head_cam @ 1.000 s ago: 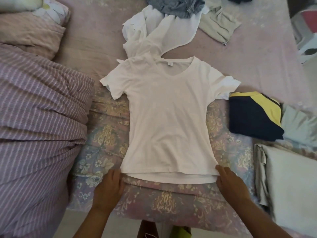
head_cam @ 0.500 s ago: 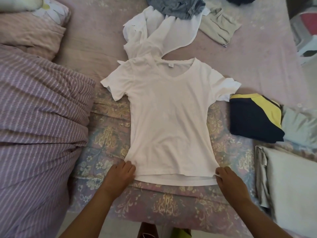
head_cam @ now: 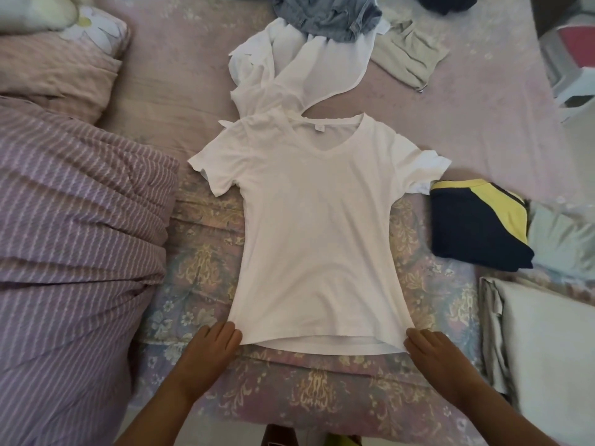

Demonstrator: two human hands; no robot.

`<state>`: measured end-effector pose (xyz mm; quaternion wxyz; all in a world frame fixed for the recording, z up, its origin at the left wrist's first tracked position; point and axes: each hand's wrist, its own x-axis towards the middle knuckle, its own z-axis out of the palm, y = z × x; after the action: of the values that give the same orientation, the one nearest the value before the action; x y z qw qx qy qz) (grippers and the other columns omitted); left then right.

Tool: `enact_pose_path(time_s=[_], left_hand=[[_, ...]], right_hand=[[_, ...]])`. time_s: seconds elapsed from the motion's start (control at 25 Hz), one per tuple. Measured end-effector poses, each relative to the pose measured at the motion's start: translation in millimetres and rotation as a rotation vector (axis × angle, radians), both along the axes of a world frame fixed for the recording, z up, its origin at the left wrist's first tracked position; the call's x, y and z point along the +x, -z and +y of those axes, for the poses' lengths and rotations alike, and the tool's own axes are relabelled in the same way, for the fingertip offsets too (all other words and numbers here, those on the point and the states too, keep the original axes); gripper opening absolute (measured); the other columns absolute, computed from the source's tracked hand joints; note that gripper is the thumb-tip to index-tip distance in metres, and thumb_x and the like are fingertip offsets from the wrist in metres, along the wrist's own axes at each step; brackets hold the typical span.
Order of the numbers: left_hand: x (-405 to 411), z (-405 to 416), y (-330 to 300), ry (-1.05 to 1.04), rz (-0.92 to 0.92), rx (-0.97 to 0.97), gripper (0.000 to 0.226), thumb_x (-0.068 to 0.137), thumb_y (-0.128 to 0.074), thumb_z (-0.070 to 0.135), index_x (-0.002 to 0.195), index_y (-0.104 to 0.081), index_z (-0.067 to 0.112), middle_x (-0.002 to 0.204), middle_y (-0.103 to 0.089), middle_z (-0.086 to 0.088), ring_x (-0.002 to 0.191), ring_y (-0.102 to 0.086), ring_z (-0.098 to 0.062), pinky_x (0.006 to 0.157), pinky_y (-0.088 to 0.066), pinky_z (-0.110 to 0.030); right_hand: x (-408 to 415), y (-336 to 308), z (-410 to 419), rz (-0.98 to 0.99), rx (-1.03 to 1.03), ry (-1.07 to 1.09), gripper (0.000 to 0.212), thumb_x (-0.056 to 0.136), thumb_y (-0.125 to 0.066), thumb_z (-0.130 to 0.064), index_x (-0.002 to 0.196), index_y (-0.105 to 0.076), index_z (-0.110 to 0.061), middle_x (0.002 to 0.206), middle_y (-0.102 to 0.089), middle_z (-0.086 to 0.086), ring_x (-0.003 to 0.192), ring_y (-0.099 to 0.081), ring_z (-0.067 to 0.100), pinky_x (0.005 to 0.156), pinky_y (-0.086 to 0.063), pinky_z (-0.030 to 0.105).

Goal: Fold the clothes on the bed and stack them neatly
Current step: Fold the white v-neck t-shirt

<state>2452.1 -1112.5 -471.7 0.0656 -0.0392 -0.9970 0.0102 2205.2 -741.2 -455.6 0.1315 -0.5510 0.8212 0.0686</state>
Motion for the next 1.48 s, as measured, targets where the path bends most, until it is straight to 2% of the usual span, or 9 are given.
enact_pose_path(time_s=[0.24,0.44,0.56,0.76,0.92,1.04,1.24,1.4,1.48], left_hand=[[-1,7,3,-0.155,-0.174,0.043,0.072,0.038,-0.083,0.000,0.101,-0.049,0.009,0.090,-0.058,-0.016,0.070,-0.057,-0.030,0.049,-0.047,-0.032],[8,-2,-2,0.002,-0.061,0.052,0.029,0.062,-0.056,0.001,0.085,-0.046,0.015,0.075,-0.055,-0.008,0.060,-0.053,-0.023,0.045,-0.041,-0.031],[16,-12,-1,-0.007,-0.062,-0.009,0.023,0.064,-0.044,0.008,0.086,-0.045,0.016,0.081,-0.054,-0.010,0.064,-0.053,-0.025,0.049,-0.042,-0.032],[-2,25,18,0.045,0.014,-0.062,0.037,0.080,-0.049,0.031,0.108,-0.060,0.010,0.101,-0.064,-0.012,0.086,-0.060,-0.030,0.070,-0.052,-0.038],[-30,54,27,0.182,-0.084,-0.106,0.049,0.077,-0.067,0.027,0.122,-0.061,0.009,0.097,-0.063,-0.003,0.079,-0.057,-0.019,0.064,-0.050,-0.032],[-31,51,20,0.222,-0.219,-0.169,0.060,0.069,-0.081,0.025,0.125,-0.065,0.010,0.084,-0.065,0.005,0.070,-0.057,-0.012,0.063,-0.049,-0.027],[-25,33,18,0.159,-0.008,-0.053,0.045,0.075,-0.047,0.008,0.118,-0.060,0.008,0.086,-0.061,-0.002,0.072,-0.054,-0.016,0.059,-0.047,-0.027],[-23,24,17,0.232,-0.148,-0.282,0.061,0.072,-0.070,0.023,0.128,-0.056,0.004,0.094,-0.064,-0.005,0.077,-0.058,-0.019,0.063,-0.050,-0.032],[-28,22,12,0.196,-0.245,-0.312,0.080,0.058,-0.085,0.033,0.128,-0.059,0.007,0.092,-0.065,-0.004,0.075,-0.059,-0.019,0.062,-0.051,-0.032]], right_hand=[[1,8,-12,-0.052,0.106,0.333,0.040,0.068,-0.081,0.006,0.102,-0.063,-0.005,0.093,-0.067,0.019,0.076,-0.066,0.039,0.060,-0.053,0.044],[-1,6,13,-0.074,0.111,0.303,0.049,0.051,-0.086,0.013,0.089,-0.060,-0.005,0.077,-0.063,0.016,0.061,-0.061,0.034,0.049,-0.047,0.040],[-5,2,23,-0.042,0.121,0.301,0.049,0.050,-0.084,0.012,0.090,-0.060,-0.005,0.084,-0.064,0.017,0.065,-0.062,0.034,0.051,-0.047,0.040],[13,0,-21,0.056,-0.081,0.084,0.035,0.077,-0.060,-0.020,0.108,-0.069,-0.005,0.109,-0.071,0.019,0.094,-0.068,0.034,0.076,-0.056,0.043],[23,11,-49,-0.049,-0.077,-0.143,0.063,0.073,-0.084,-0.014,0.130,-0.063,0.002,0.137,-0.062,0.018,0.125,-0.062,0.031,0.100,-0.054,0.041],[19,13,-53,-0.020,-0.051,-0.144,0.065,0.060,-0.089,-0.011,0.120,-0.068,0.005,0.126,-0.067,0.021,0.116,-0.067,0.031,0.094,-0.058,0.037],[24,10,-46,-0.003,0.018,-0.190,0.063,0.080,-0.075,-0.037,0.131,-0.063,-0.002,0.139,-0.061,0.013,0.128,-0.059,0.028,0.101,-0.052,0.042],[20,6,-48,0.008,0.080,-0.131,0.065,0.076,-0.080,-0.026,0.135,-0.061,-0.005,0.143,-0.059,0.011,0.132,-0.057,0.026,0.104,-0.050,0.041],[26,9,-48,0.062,0.033,-0.141,0.050,0.088,-0.065,-0.018,0.135,-0.059,-0.001,0.143,-0.058,0.015,0.132,-0.056,0.030,0.104,-0.050,0.041]])
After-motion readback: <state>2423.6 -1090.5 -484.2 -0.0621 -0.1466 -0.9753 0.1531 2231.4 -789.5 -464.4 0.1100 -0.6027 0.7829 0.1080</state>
